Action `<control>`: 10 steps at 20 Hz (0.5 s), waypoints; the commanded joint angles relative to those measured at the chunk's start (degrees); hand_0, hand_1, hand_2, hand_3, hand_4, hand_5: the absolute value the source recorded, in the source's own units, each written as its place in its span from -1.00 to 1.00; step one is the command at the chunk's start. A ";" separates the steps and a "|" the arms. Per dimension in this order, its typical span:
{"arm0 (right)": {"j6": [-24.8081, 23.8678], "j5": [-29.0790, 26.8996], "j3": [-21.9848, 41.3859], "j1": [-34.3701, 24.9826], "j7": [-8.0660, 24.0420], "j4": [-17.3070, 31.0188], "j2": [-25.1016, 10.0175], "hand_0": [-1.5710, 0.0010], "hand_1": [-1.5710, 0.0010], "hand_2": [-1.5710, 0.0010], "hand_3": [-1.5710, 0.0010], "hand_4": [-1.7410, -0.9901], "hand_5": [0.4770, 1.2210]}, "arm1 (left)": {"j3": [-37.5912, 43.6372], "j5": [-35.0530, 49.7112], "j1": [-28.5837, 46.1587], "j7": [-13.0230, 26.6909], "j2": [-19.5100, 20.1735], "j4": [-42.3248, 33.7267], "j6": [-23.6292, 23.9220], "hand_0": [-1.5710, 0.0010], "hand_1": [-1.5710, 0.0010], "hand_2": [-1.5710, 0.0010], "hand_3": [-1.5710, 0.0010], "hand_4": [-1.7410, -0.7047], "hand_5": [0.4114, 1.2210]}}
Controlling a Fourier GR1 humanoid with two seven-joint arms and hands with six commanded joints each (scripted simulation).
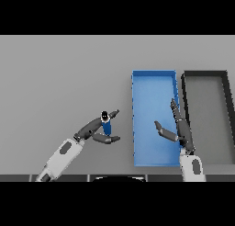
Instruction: Pick up the blue pipe and place it into the blue bin.
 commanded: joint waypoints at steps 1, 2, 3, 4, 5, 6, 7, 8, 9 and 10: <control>0.38 -0.59 -0.27 0.11 -0.50 -0.52 -0.35 1.00 1.00 1.00 1.00 0.26 -0.67 | 0.21 0.24 0.13 -1.35 -0.73 1.45 -0.12 1.00 1.00 0.97 0.98 0.22 -0.76; 0.31 -0.54 -0.38 -0.25 -0.04 0.19 -0.33 1.00 1.00 1.00 1.00 0.27 -0.67 | 0.95 1.37 0.14 -2.29 -1.44 1.70 -0.14 1.00 0.96 0.85 0.88 0.16 -0.66; -0.15 0.08 0.24 -0.33 0.36 0.19 0.42 1.00 1.00 1.00 1.00 0.28 -0.67 | 1.84 2.69 -0.30 -1.88 -2.42 2.26 0.10 0.98 0.80 0.63 0.67 0.03 -0.52; -0.16 -0.02 0.07 0.00 -0.12 -0.13 0.30 1.00 1.00 1.00 1.00 0.28 -0.67 | 2.18 3.79 0.21 -1.60 -3.43 2.97 0.07 0.76 0.56 0.39 0.34 -0.06 -0.21; -0.01 0.07 0.09 0.26 -0.45 -0.45 -0.03 1.00 1.00 1.00 1.00 0.28 -0.66 | 2.56 4.43 0.45 -1.69 -4.16 3.02 0.46 0.44 0.25 0.11 0.08 -0.24 0.03; 0.30 -0.27 -0.20 -0.19 0.10 -0.22 -0.44 1.00 1.00 1.00 1.00 0.28 -0.66 | 2.23 3.98 0.55 -1.58 -4.82 2.89 1.23 0.15 0.00 -0.11 -0.11 -0.38 0.22; 0.34 -0.49 -0.23 -0.51 0.14 -0.15 -0.32 1.00 1.00 1.00 1.00 0.28 -0.65 | 2.19 3.65 0.76 -1.99 -5.11 2.86 1.67 -0.08 -0.20 -0.29 -0.28 -0.50 0.38; 0.17 -0.54 -0.13 -0.46 -0.22 -0.01 0.13 1.00 1.00 1.00 1.00 0.28 -0.64 | 2.23 3.82 1.41 -2.47 -5.27 2.33 1.64 -0.26 -0.36 -0.43 -0.40 -0.60 0.50; 0.24 -0.55 -0.46 -0.43 -0.24 0.24 -0.30 1.00 1.00 1.00 1.00 0.28 -0.63 | 2.07 3.51 1.40 -2.96 -5.33 2.55 2.09 -0.41 -0.49 -0.55 -0.48 -0.67 0.60; 0.27 -0.60 -0.32 -0.62 0.49 -0.06 -0.27 1.00 1.00 1.00 1.00 0.28 -0.63 | 1.16 2.12 1.74 -4.69 -5.51 2.33 3.37 -0.53 -0.59 -0.64 -0.55 -0.73 0.68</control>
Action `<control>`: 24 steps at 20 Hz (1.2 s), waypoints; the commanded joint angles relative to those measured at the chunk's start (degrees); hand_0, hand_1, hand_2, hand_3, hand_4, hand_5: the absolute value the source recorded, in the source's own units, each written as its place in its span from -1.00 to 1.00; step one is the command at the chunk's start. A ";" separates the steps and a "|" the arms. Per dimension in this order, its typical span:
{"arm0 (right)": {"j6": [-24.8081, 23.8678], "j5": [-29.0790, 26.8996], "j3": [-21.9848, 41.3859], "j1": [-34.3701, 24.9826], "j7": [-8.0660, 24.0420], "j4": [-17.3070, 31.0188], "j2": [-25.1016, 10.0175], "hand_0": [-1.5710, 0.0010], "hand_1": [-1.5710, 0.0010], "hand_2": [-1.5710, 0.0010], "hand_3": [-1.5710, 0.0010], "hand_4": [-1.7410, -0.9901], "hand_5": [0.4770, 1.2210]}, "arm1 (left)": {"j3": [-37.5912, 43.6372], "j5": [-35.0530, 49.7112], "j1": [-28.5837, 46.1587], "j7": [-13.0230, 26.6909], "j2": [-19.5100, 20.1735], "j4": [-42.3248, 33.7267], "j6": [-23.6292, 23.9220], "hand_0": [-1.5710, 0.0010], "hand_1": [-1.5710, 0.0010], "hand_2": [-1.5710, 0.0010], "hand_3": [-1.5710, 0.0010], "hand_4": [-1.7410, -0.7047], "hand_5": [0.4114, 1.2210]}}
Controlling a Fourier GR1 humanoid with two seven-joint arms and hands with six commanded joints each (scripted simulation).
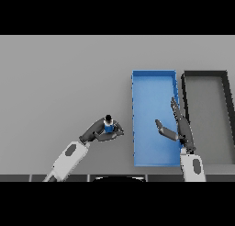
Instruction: Pick up the blue pipe and place it into the blue bin.
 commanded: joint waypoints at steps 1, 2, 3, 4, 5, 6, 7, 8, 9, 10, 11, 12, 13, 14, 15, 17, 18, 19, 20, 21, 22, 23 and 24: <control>-0.28 0.37 0.27 -0.47 0.03 0.49 0.43 1.00 1.00 1.00 1.00 0.29 -0.63 | -0.82 -1.23 0.27 -0.39 0.03 -0.56 0.93 -0.62 -0.67 -0.71 -0.61 -0.78 0.75; -0.29 0.50 0.27 -0.96 0.33 0.88 0.41 1.00 1.00 1.00 1.00 0.29 -0.63 | -1.18 -1.77 0.13 -0.67 -0.18 -0.49 1.28 -0.70 -0.74 -0.77 -0.66 -0.82 0.80; -0.29 0.91 0.33 -0.54 -0.60 1.38 0.32 1.00 1.00 1.00 1.00 0.30 -0.62 | -1.24 -2.15 0.10 -1.22 -0.47 -0.52 1.78 -0.76 -0.79 -0.81 -0.71 -0.85 0.84; -0.04 0.60 0.30 -0.41 -0.92 0.55 0.11 1.00 1.00 1.00 1.00 0.31 -0.61 | -1.12 -2.01 -0.20 -1.76 -0.71 -0.83 1.79 -0.81 -0.83 -0.85 -0.74 -0.88 0.87; -0.12 0.99 0.51 -0.45 -0.42 0.79 0.12 1.00 1.00 1.00 1.00 0.32 -0.61 | -0.88 -1.53 -0.38 -2.45 -0.65 -2.12 1.77 -0.85 -0.87 -0.88 -0.77 -0.90 0.90; -0.31 1.21 0.60 -0.17 -0.58 0.78 0.30 1.00 1.00 1.00 1.00 0.32 -0.61 | -0.70 -1.07 -0.56 -3.19 -0.51 -3.06 1.52 -0.88 -0.89 -0.90 -0.79 -0.92 0.92; -0.16 0.99 0.41 -0.27 -0.27 0.53 0.00 1.00 1.00 1.00 1.00 0.31 -0.60 | -0.81 -0.97 -0.90 -2.90 -0.57 -4.98 1.85 -0.90 -0.91 -0.92 -0.80 -0.93 0.93; 0.14 0.87 0.46 -0.14 -0.55 0.44 -0.15 1.00 1.00 1.00 1.00 0.31 -0.59 | -0.55 -0.14 -1.46 -2.30 -0.13 -6.90 1.54 -0.92 -0.93 -0.94 -0.82 -0.94 0.95; -0.29 1.59 0.60 -0.38 -0.49 0.59 -0.16 1.00 1.00 1.00 1.00 0.34 -0.59 | -0.67 0.35 -2.08 -2.40 -0.32 -7.84 1.01 -0.94 -0.95 -0.95 -0.82 -0.95 0.96; -0.10 1.43 0.12 -0.13 -0.56 0.74 -0.79 1.00 1.00 1.00 1.00 0.37 -0.59 | -1.07 0.41 -2.42 -2.04 -0.53 -9.09 0.85 -0.95 -0.96 -0.96 -0.83 -0.95 0.97; -0.32 1.71 0.13 -0.10 -0.89 0.57 -0.87 1.00 1.00 1.00 1.00 0.38 -0.59 | -1.62 0.50 -2.45 -1.00 -0.63 -10.74 0.84 -0.96 -0.96 -0.97 -0.84 -0.96 0.97; -0.17 1.72 0.45 0.13 -1.44 0.49 -0.54 1.00 1.00 1.00 1.00 0.39 -0.58 | -1.42 0.85 -3.56 0.43 -0.57 -11.49 0.67 -0.97 -0.97 -0.98 -0.84 -0.96 0.98; 0.04 1.65 0.57 0.13 -1.76 0.62 -0.43 1.00 1.00 1.00 1.00 0.39 -0.57 | -1.34 1.28 -4.25 1.88 -0.51 -12.11 0.53 -0.97 -0.98 -0.98 -0.84 -0.96 0.98; -0.05 1.56 0.37 -0.10 -1.53 0.77 -0.48 1.00 1.00 1.00 1.00 0.40 -0.57 | -1.09 1.63 -4.93 3.32 -0.26 -12.60 0.45 -0.98 -0.98 -0.98 -0.84 -0.97 0.99; 0.20 1.20 0.16 -0.04 -1.80 0.93 -0.61 1.00 1.00 1.00 1.00 0.40 -0.57 | -1.45 1.88 -5.11 4.39 -0.29 -13.38 0.25 -0.98 -0.99 -0.99 -0.84 -0.97 0.99; -0.24 1.98 0.33 0.20 -1.67 0.84 -0.69 1.00 1.00 1.00 1.00 0.45 -0.57 | -1.93 1.71 -5.93 5.80 -0.23 -13.66 -0.09 -0.99 -0.99 -0.99 -0.84 -0.97 0.99; -0.16 1.96 0.30 0.42 -2.10 1.03 -0.72 1.00 1.00 1.00 1.00 0.47 -0.58 | -2.13 1.68 -5.44 5.50 0.12 -14.30 -0.24 -0.99 -0.99 -0.99 -0.84 -0.97 0.99; -0.36 2.07 0.36 0.85 -2.48 0.93 -0.47 1.00 1.00 1.00 1.00 0.48 -0.59 | -2.43 1.57 -5.58 5.88 0.01 -14.32 -0.37 -0.99 -0.99 -0.99 -0.83 -0.97 1.00; -0.69 2.22 0.48 1.43 -2.84 0.64 -0.11 1.00 1.00 1.00 1.00 0.48 -0.59 | -2.59 1.50 -5.33 5.71 0.25 -14.28 -0.65 -0.99 -1.00 -1.00 -0.83 -0.97 1.00; -1.09 2.42 0.64 2.08 -3.03 0.24 0.32 1.00 1.00 1.00 1.00 0.50 -0.59 | -2.79 1.83 -4.92 6.12 -0.13 -14.44 -0.52 -1.00 -1.00 -1.00 -0.84 -0.98 1.00; -1.54 2.65 0.81 2.75 -3.09 -0.23 0.79 1.00 1.00 1.00 1.00 0.51 -0.59 | -2.66 1.99 -5.27 6.84 -0.38 -14.26 -0.35 -1.00 -1.00 -1.00 -0.84 -0.98 1.00; -2.03 2.89 0.99 3.47 -3.12 -0.75 1.28 1.00 1.00 1.00 1.00 0.50 -0.59 | -2.50 1.82 -5.53 6.99 -0.58 -13.56 -0.13 -1.00 -1.00 -1.00 -0.84 -0.98 1.00; -2.64 3.03 1.07 3.93 -2.86 -1.49 1.75 1.00 1.00 1.00 1.00 0.48 -0.59 | -2.41 1.94 -5.43 6.57 -0.29 -13.54 -0.43 -1.00 -1.00 -1.00 -0.84 -0.98 1.00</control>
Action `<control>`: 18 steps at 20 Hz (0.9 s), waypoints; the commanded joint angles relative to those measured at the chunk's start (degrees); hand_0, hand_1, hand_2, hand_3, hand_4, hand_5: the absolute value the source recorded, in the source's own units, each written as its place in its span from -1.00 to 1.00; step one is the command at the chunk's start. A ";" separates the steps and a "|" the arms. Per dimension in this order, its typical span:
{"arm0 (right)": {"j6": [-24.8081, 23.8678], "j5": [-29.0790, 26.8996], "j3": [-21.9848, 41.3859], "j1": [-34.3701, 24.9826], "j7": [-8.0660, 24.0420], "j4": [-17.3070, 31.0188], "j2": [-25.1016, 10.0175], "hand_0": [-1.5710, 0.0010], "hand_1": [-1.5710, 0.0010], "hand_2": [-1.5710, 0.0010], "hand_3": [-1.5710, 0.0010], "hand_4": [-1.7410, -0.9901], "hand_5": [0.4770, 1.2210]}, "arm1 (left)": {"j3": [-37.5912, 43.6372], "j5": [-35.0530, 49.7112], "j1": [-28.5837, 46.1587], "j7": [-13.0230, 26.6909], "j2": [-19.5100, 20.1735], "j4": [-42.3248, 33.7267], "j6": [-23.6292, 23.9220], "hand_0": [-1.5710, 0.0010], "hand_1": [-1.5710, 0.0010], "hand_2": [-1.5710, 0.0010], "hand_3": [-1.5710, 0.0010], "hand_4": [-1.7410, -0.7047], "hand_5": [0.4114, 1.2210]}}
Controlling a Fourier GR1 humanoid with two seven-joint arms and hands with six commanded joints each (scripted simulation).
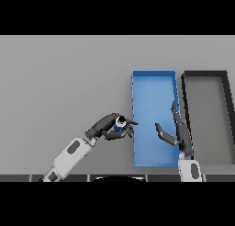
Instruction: Pick up the blue pipe and place it into the blue bin.
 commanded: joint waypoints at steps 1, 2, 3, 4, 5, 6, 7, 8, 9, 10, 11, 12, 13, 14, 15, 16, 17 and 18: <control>-0.31 0.04 -0.04 0.48 -0.15 -0.41 0.17 1.00 1.00 1.00 1.00 0.46 -0.60 | 0.07 0.11 -0.06 0.11 0.27 -0.16 -0.15 -1.00 -1.00 -1.00 -0.84 -0.98 1.00; -0.52 0.37 0.43 0.92 0.34 -0.79 0.66 1.00 1.00 1.00 1.00 0.42 -0.61 | 0.05 -0.11 -0.32 0.12 -0.09 -0.12 0.25 -1.00 -1.00 -1.00 -0.84 -0.98 1.00; -0.50 0.20 0.40 1.71 0.27 -1.65 0.60 1.00 1.00 1.00 1.00 0.42 -0.62 | -0.01 -0.29 -0.14 0.02 0.29 -0.71 0.41 -1.00 -1.00 -1.00 -0.84 -0.98 1.00; -0.11 -0.40 0.26 1.90 -0.22 -1.80 0.52 1.00 1.00 1.00 1.00 0.45 -0.62 | 0.18 -0.14 -0.30 0.07 0.68 -0.36 0.01 -1.00 -1.00 -1.00 -0.83 -0.98 1.00; 0.49 -1.11 0.10 1.53 -0.47 -1.88 0.29 1.00 1.00 1.00 1.00 0.47 -0.62 | 0.02 -0.52 -0.63 0.04 0.39 0.01 0.09 -1.00 -1.00 -1.00 -0.83 -0.98 1.00; 2.00 -2.92 0.20 1.54 -1.46 -3.25 0.05 1.00 1.00 1.00 1.00 0.46 -0.64 | -0.51 -0.60 0.08 -0.60 0.61 -0.63 -0.24 -1.00 -1.00 -1.00 -0.83 -0.98 1.00; 4.52 -6.44 0.06 0.85 -0.28 -4.68 -0.38 1.00 1.00 1.00 1.00 0.45 -0.66 | -0.50 -0.21 -0.21 0.09 0.40 -0.70 -0.35 -1.00 -1.00 -1.00 -0.83 -0.98 1.00; 6.85 -9.53 -0.13 -0.32 1.49 -6.37 -1.62 1.00 1.00 1.00 1.00 0.44 -0.69 | -0.22 0.04 -0.15 0.04 0.68 -0.72 -0.41 -1.00 -1.00 -1.00 -0.83 -0.98 1.00; 8.74 -12.26 -0.51 -0.60 3.81 -8.11 -3.22 1.00 1.00 1.00 1.00 0.43 -0.74 | -0.23 -0.23 -0.56 0.28 0.23 -0.29 -0.06 -1.00 -1.00 -1.00 -0.83 -0.98 1.00; 11.31 -14.45 -0.19 -1.73 5.02 -9.88 -5.25 1.00 1.00 1.00 1.00 0.40 -0.77 | -0.54 -0.51 -0.04 -0.04 0.37 -0.56 -0.04 -1.00 -1.00 -1.00 -0.83 -0.98 1.00; 13.18 -16.40 0.01 -2.53 6.74 -11.37 -6.97 1.00 1.00 1.00 1.00 0.36 -0.80 | -0.15 -0.64 -0.61 0.06 0.61 -0.06 -0.07 -1.00 -1.00 -1.00 -0.83 -0.98 1.00; 15.00 -17.84 0.55 -3.50 8.33 -12.93 -8.70 1.00 1.00 1.00 1.00 0.31 -0.85 | -0.24 -0.42 -0.49 0.32 0.45 -0.22 -0.07 -1.00 -1.00 -1.00 -0.83 -0.98 1.00; 16.14 -18.29 1.95 -4.52 9.93 -14.79 -9.52 1.00 1.00 1.00 1.00 0.28 -0.88 | -0.80 -0.78 -0.52 0.77 -0.17 0.00 0.12 -1.00 -1.00 -1.00 -0.83 -0.98 1.00; 16.79 -18.69 2.56 -6.17 11.99 -16.06 -10.82 1.00 1.00 1.00 1.00 0.24 -0.89 | -0.55 -0.72 -0.63 0.33 0.01 0.05 0.04 -1.00 -1.00 -1.00 -0.83 -0.98 1.00; 17.65 -18.97 4.41 -7.70 13.75 -17.42 -10.97 1.00 1.00 1.00 1.00 0.21 -0.88 | -0.61 -0.71 -1.01 0.65 -0.34 0.08 0.16 -1.00 -1.00 -1.00 -0.83 -0.98 1.00; 18.61 -20.48 5.11 -9.73 15.17 -18.16 -11.57 1.00 1.00 1.00 1.00 0.18 -0.88 | -0.48 -0.72 -1.06 0.46 -0.19 0.58 -0.02 -1.00 -1.00 -1.00 -0.83 -0.98 1.00; 19.01 -21.44 5.94 -11.33 17.06 -18.63 -11.87 1.00 1.00 1.00 1.00 0.16 -0.88 | -0.62 -0.58 -0.32 -0.01 0.15 -0.29 -0.06 -1.00 -1.00 -1.00 -0.83 -0.98 1.00; 19.40 -21.58 7.11 -12.98 19.09 -19.12 -12.12 1.00 1.00 1.00 1.00 0.17 -0.88 | -0.21 -0.51 -1.20 1.04 0.22 0.02 0.08 -1.00 -1.00 -1.00 -0.83 -0.98 1.00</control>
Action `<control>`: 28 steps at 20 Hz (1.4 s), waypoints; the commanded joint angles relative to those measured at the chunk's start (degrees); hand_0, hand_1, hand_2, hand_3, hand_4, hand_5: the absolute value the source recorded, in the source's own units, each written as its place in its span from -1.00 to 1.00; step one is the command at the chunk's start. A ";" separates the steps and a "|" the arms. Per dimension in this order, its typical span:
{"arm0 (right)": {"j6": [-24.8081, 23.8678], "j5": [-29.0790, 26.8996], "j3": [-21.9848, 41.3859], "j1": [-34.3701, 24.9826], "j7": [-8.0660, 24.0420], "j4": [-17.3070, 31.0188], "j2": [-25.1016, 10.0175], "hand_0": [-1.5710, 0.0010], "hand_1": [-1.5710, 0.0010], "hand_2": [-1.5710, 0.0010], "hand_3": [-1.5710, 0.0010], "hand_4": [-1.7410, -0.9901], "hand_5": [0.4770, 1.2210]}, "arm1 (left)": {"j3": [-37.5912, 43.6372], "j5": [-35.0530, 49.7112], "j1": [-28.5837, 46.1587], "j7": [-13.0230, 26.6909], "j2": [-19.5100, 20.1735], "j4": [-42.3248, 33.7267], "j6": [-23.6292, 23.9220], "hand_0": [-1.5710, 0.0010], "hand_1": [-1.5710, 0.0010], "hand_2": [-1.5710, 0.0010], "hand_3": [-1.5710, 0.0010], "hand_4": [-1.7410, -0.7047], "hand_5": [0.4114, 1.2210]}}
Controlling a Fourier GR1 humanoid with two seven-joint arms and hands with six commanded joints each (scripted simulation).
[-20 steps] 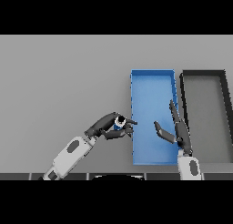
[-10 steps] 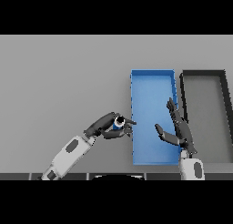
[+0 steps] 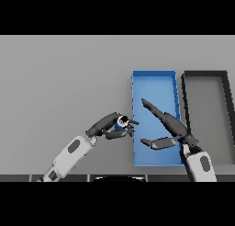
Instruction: Pick up the blue pipe and place it into the blue bin.
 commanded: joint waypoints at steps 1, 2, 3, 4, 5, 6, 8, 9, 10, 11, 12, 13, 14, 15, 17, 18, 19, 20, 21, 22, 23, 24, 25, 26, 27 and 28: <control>0.89 -0.92 0.08 -0.83 0.48 -0.88 -1.17 1.00 1.00 1.00 1.00 0.18 -0.88 | -0.37 -0.70 0.71 -0.38 0.42 0.05 0.13 -1.00 -1.00 -1.00 -0.83 -0.98 1.00; 1.41 -1.44 1.11 -2.40 1.80 -0.93 -1.19 1.00 1.00 1.00 1.00 0.19 -0.88 | -0.04 -0.87 0.12 -0.44 0.24 0.64 0.29 -1.00 -1.00 -1.00 -0.83 -0.98 1.00; 1.95 -2.00 1.95 -4.98 3.47 -0.29 -1.22 1.00 1.00 1.00 1.00 0.18 -0.87 | -0.37 -0.90 0.75 -1.11 0.35 0.19 0.13 -1.00 -1.00 -1.00 -0.83 -0.98 1.00; 2.32 -2.33 3.17 -6.35 4.17 -1.00 -0.95 1.00 1.00 1.00 1.00 0.18 -0.86 | -0.46 -0.71 0.42 -0.66 -0.07 0.40 0.05 -1.00 -1.00 -1.00 -0.83 -0.98 1.00; 3.02 -2.17 3.58 -8.54 4.57 -0.24 -1.17 1.00 1.00 1.00 1.00 0.17 -0.85 | -0.19 -0.49 -0.01 -0.69 -0.30 1.03 -0.10 -1.00 -1.00 -1.00 -0.83 -0.98 1.00; 3.63 -1.84 4.53 -9.94 4.99 0.10 -0.93 1.00 1.00 1.00 1.00 0.16 -0.85 | 0.32 -0.03 -0.52 -0.87 -0.17 1.16 -0.37 -1.00 -1.00 -1.00 -0.83 -0.98 1.00; 4.56 -2.22 5.73 -12.82 6.44 1.48 -0.32 1.00 1.00 1.00 1.00 0.22 -0.86 | 0.09 0.26 -0.46 -0.85 -0.18 0.92 -0.81 -1.00 -1.00 -1.00 -0.83 -0.98 1.00; 4.77 -1.73 6.77 -14.50 7.02 2.66 0.78 1.00 1.00 1.00 1.00 0.26 -0.86 | -0.04 0.57 -0.38 -1.70 -0.01 0.48 -1.43 -1.00 -1.00 -1.00 -0.85 -0.98 1.00; 5.11 -1.89 7.87 -15.63 7.60 3.14 1.77 1.00 1.00 1.00 1.00 0.28 -0.85 | 0.35 0.77 -0.67 -2.37 -0.12 1.51 -1.69 -1.00 -1.00 -1.00 -0.87 -0.98 1.00; 5.75 -2.49 7.53 -16.97 7.53 4.13 1.69 1.00 1.00 1.00 1.00 0.30 -0.84 | 0.51 1.22 -0.57 -2.39 -0.10 1.47 -1.93 -1.00 -1.00 -1.00 -0.89 -0.98 1.00; 5.50 -1.77 8.04 -18.57 8.62 5.90 2.74 1.00 1.00 1.00 1.00 0.33 -0.85 | 0.47 1.31 -0.42 -2.37 0.10 1.43 -2.16 -1.00 -1.00 -1.00 -0.90 -0.98 1.00; 5.79 -1.66 8.64 -19.27 9.23 6.66 3.41 1.00 1.00 1.00 1.00 0.35 -0.86 | 0.60 1.69 -0.71 -2.07 0.00 1.56 -2.40 -1.00 -1.00 -1.00 -0.91 -0.98 1.00; 5.69 -1.64 9.23 -20.21 10.12 7.72 4.51 1.00 1.00 1.00 1.00 0.37 -0.88 | 0.73 1.92 -1.13 -2.05 -0.16 2.14 -2.60 -1.00 -1.00 -1.00 -0.92 -0.98 1.00; 5.73 -1.14 9.51 -20.67 9.71 8.63 5.24 1.00 1.00 1.00 1.00 0.38 -0.90 | 1.00 2.43 -0.33 -2.56 0.96 1.15 -2.91 -1.00 -1.00 -1.00 -0.93 -0.98 1.00; 6.06 -0.76 9.53 -22.82 9.91 11.51 6.62 1.00 1.00 0.99 1.00 0.38 -0.91 | 0.43 1.93 -0.38 -1.85 0.57 1.43 -2.58 -1.00 -1.00 -1.00 -0.92 -0.98 1.00; 6.48 -0.96 9.66 -23.67 10.02 12.09 6.86 1.00 1.00 0.97 1.00 0.37 -0.91 | 0.54 2.44 -0.22 -1.63 1.28 0.89 -3.08 -1.00 -1.00 -1.00 -0.91 -0.97 1.00; 7.07 -0.99 9.86 -24.55 9.96 13.16 7.31 1.00 0.98 0.94 1.00 0.36 -0.90 | 0.24 2.54 -0.07 -1.31 1.05 1.02 -3.11 -1.00 -1.00 -1.00 -0.85 -0.96 1.00; 7.67 -1.14 9.83 -25.84 9.99 14.51 7.76 0.98 0.95 0.91 0.98 0.33 -0.89 | 0.28 3.32 -0.37 -1.13 0.67 1.53 -3.69 -1.00 -1.00 -1.00 -0.88 -0.96 1.00; 7.92 -1.32 9.86 -26.26 9.98 15.10 7.99 0.93 0.89 0.85 0.94 0.26 -0.89 | 0.61 3.30 -1.06 -1.42 0.60 2.27 -4.08 -1.00 -0.99 -1.00 -0.78 -0.95 1.00; 8.51 -1.15 10.31 -27.13 10.16 15.73 8.20 0.82 0.79 0.75 0.86 0.15 -0.88 | 0.38 1.32 -1.10 -3.62 0.98 1.56 -3.89 -0.90 -0.77 -0.74 -0.46 -0.79 1.00; 9.02 -1.46 10.32 -28.67 11.36 16.56 8.46 0.64 0.60 0.58 0.71 0.04 -0.86 | -0.58 -1.69 -1.85 -1.37 1.63 1.24 -2.80 -0.57 -0.43 -0.39 -0.17 -0.75 1.00; 9.82 -1.99 10.12 -29.34 11.56 17.43 8.78 0.39 0.36 0.36 0.52 -0.07 -0.84 | -1.40 -4.04 -1.96 -0.72 2.34 0.79 -1.96 -0.26 -0.14 -0.11 0.06 -0.70 1.00; 10.32 -2.22 10.42 -29.38 10.35 17.85 9.05 0.11 0.09 0.09 0.28 -0.23 -0.80 | -0.91 -4.48 -2.05 -0.69 2.20 0.84 -1.11 -0.12 -0.06 -0.01 0.15 -0.75 1.00; 10.72 -3.29 10.82 -29.13 10.50 17.82 9.22 -0.11 -0.13 -0.13 0.11 -0.37 -0.74 | -0.77 -4.38 -1.80 -1.39 2.13 1.19 -1.22 -0.14 -0.10 -0.08 0.16 -0.80 1.00; 10.50 -5.39 11.47 -28.44 11.22 17.06 9.85 -0.29 -0.30 -0.30 -0.06 -0.47 -0.66 | -0.44 -3.67 -1.02 -2.28 1.32 1.09 -1.20 -0.31 -0.28 -0.26 0.21 -0.84 0.93; 9.93 -6.03 11.55 -28.15 12.79 16.96 9.86 -0.43 -0.44 -0.44 -0.24 -0.39 -0.53 | 0.43 -1.81 -0.44 -3.74 0.99 1.28 -1.99 -0.45 -0.43 -0.41 0.27 -0.87 0.94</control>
